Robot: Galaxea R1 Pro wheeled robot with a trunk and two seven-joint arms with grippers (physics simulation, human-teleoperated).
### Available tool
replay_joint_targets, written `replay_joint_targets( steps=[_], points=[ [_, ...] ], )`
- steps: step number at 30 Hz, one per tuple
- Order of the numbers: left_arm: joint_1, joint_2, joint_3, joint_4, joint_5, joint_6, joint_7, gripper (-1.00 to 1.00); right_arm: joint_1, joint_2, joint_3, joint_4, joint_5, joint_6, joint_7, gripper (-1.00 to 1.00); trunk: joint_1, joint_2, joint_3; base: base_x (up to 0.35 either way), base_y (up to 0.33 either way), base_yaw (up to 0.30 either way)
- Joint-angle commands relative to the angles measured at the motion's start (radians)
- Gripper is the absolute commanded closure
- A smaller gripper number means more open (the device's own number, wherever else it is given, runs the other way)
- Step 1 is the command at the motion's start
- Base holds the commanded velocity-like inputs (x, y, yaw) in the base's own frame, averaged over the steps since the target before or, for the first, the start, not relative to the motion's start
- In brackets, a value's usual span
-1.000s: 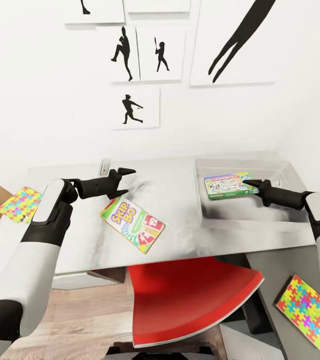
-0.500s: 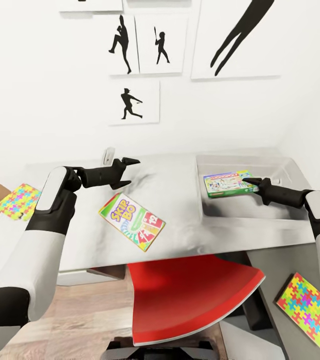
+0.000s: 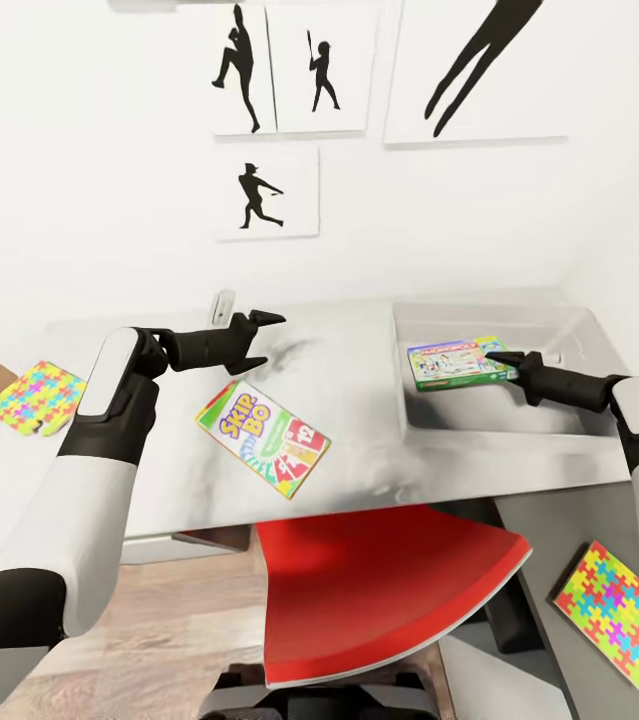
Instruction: Put all the toys in the child's room - the three board games (two on the bed and one on the table), the two jigsaw puzzles on the table, and the tennis ball on the table - inside the toy box on the table in the child's room.
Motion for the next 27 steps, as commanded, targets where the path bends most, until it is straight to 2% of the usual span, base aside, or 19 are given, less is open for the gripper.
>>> replay_joint_targets(
  steps=[1,27],
  points=[
    [-0.001,0.0,-0.002,-0.001,0.011,-0.001,0.01,-1.0,-0.002,0.0,-0.004,0.0,0.009,0.005,0.009,1.0,0.0,-0.002,-0.003,0.0,0.0,0.0],
    [-0.002,-0.002,-0.003,-0.001,0.011,-0.001,0.012,-1.0,-0.001,0.0,-0.004,-0.033,0.008,0.005,0.009,1.0,0.0,-0.002,-0.044,0.0,0.0,0.0]
  ],
)
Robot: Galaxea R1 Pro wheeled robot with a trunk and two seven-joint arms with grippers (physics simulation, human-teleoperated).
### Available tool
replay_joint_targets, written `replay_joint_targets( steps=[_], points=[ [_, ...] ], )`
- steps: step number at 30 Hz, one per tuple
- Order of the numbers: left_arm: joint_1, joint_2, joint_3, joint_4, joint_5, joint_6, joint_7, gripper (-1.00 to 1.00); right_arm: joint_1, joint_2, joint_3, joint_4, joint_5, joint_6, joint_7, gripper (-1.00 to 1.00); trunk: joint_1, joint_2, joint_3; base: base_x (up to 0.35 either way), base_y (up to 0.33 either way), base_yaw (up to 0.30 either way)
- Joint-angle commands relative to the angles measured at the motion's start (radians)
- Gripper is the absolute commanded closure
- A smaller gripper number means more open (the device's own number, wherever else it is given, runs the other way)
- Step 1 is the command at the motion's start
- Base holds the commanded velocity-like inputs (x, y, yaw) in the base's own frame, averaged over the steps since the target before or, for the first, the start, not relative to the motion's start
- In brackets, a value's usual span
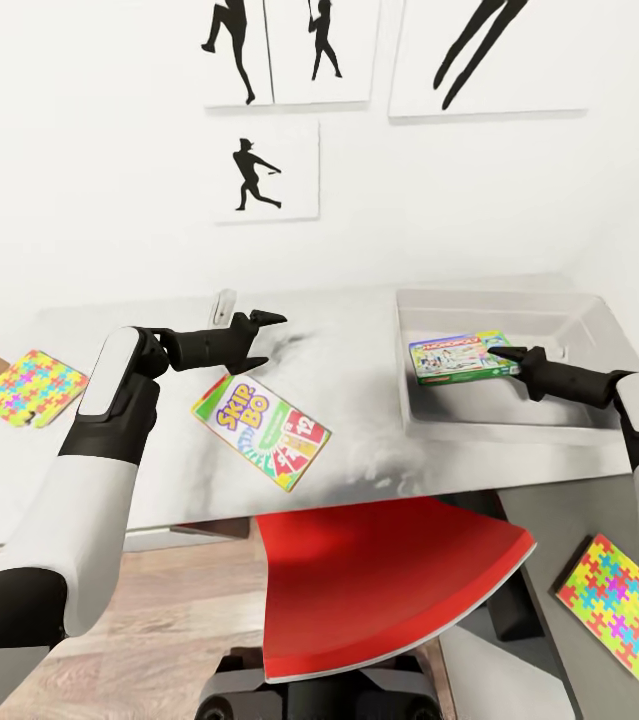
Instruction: Put all the toys in the child's room - the three board games (two on the bed and one on the table), the two jigsaw puzzles on the table, and the tennis ball on the table - inside the toy box on the table in the child's room.
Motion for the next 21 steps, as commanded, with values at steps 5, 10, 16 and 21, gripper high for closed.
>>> replay_joint_targets(
  steps=[5,10,16,21],
  points=[
    [-0.001,0.001,-0.001,-0.001,0.011,-0.001,0.01,-1.0,0.0,0.001,-0.005,-0.001,0.009,0.005,0.009,1.0,0.001,-0.002,-0.004,0.0,0.0,0.0],
    [-0.001,0.001,-0.001,-0.001,0.011,-0.001,0.01,-1.0,0.001,0.002,-0.005,-0.001,0.009,0.005,0.009,1.0,0.001,-0.002,-0.005,0.0,0.0,0.0],
    [-0.001,0.001,-0.001,-0.001,0.011,-0.001,0.01,-1.0,0.001,0.004,-0.005,-0.001,0.009,0.005,0.009,1.0,0.001,-0.002,-0.006,0.0,0.0,0.0],
    [-0.001,0.001,-0.001,-0.001,0.011,-0.001,0.01,-1.0,0.002,0.006,-0.005,-0.001,0.009,0.005,0.008,1.0,0.001,-0.002,-0.006,0.0,0.0,0.0]
  ],
)
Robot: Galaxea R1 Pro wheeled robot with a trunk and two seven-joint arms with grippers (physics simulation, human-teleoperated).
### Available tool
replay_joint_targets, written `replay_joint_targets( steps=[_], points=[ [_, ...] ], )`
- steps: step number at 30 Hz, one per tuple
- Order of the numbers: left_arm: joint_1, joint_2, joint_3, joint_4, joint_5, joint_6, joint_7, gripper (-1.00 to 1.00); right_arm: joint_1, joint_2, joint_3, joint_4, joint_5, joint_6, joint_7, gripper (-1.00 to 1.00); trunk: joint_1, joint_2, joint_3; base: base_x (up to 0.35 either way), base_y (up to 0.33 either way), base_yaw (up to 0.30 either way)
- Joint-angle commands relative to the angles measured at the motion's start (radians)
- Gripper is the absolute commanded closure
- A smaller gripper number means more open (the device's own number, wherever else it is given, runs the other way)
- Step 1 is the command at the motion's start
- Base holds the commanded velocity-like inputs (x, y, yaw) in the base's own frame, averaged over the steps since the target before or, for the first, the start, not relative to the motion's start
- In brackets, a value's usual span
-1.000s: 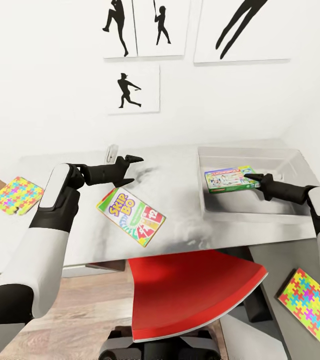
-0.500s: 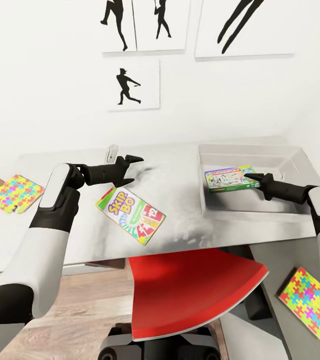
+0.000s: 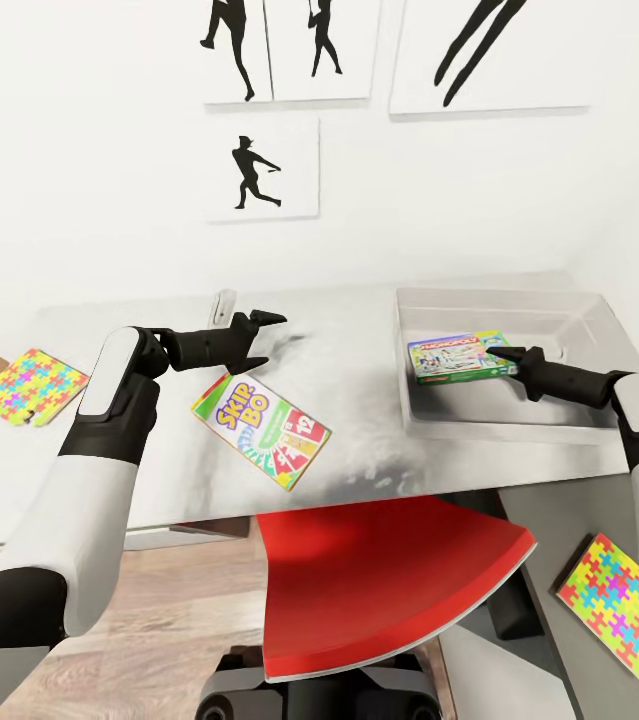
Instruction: Put all the toys in the child's room - the three board games (two on the bed and one on the table), the two jigsaw puzzles on the table, and the tennis ball on the table - inside the toy box on the table in the child's room.
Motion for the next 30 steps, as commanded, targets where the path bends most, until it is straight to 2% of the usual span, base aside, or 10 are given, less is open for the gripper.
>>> replay_joint_targets(
  steps=[1,19,30],
  points=[
    [-0.001,0.001,-0.001,-0.001,0.01,-0.001,0.01,-1.0,-0.001,0.001,-0.003,0.001,0.015,0.004,0.009,1.0,0.001,-0.002,-0.001,0.0,0.0,0.0],
    [-0.001,-0.001,-0.002,-0.001,0.01,-0.001,0.01,-1.0,-0.005,0.0,-0.004,0.002,0.015,0.004,0.007,1.0,0.001,-0.002,-0.001,0.0,0.0,0.0],
    [-0.004,-0.012,-0.003,0.0,0.009,-0.001,0.011,-1.0,-0.006,0.004,-0.005,0.002,0.015,0.004,0.008,1.0,0.001,-0.002,-0.001,0.0,0.0,0.0]
  ],
)
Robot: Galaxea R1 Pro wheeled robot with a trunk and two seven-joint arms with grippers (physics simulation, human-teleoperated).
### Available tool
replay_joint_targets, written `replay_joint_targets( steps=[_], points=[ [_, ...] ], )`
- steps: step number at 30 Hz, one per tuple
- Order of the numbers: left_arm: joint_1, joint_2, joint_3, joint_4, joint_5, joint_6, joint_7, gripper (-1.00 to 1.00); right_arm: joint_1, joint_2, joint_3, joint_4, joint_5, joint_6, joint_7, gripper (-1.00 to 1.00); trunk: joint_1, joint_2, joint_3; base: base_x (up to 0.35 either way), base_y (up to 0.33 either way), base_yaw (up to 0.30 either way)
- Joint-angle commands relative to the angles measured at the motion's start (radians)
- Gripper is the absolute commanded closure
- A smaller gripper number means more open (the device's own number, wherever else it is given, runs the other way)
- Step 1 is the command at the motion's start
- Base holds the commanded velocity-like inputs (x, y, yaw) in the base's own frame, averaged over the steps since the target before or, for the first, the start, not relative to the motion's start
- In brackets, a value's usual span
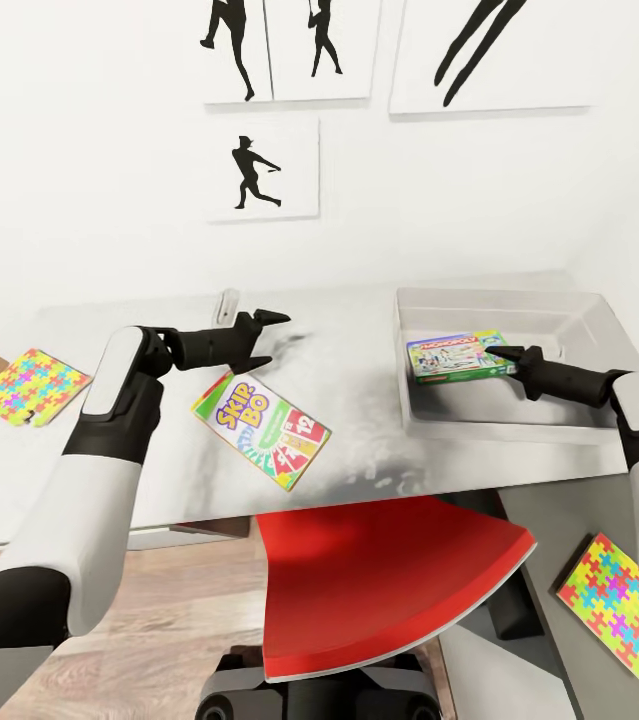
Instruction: Put all the toys in the child's room - the three board games (two on the bed and one on the table), the two jigsaw puzzles on the table, and the tennis ball on the table - inside the toy box on the table in the child's room.
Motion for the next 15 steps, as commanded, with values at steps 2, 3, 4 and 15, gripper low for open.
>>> replay_joint_targets(
  steps=[2,3,4,15],
  points=[
    [-0.001,-0.002,0.0,0.0,0.009,0.0,0.011,-1.0,-0.001,0.001,-0.004,0.0,0.01,0.004,0.01,1.0,0.001,-0.002,-0.001,0.0,0.0,0.0],
    [-0.001,-0.003,0.0,0.0,0.009,0.0,0.011,-1.0,0.0,0.001,-0.005,0.0,0.01,0.004,0.01,1.0,0.001,-0.002,-0.001,0.0,0.0,0.0],
    [-0.002,-0.004,0.0,0.0,0.009,0.0,0.011,-1.0,0.0,0.002,-0.005,0.0,0.011,0.003,0.01,1.0,0.001,-0.002,-0.001,0.0,0.0,0.0],
    [-0.002,-0.008,0.0,0.0,0.009,0.0,0.011,-1.0,0.002,0.0,-0.007,0.0,0.011,-0.009,0.009,1.0,0.001,-0.002,-0.002,0.0,0.0,0.0]
  ],
)
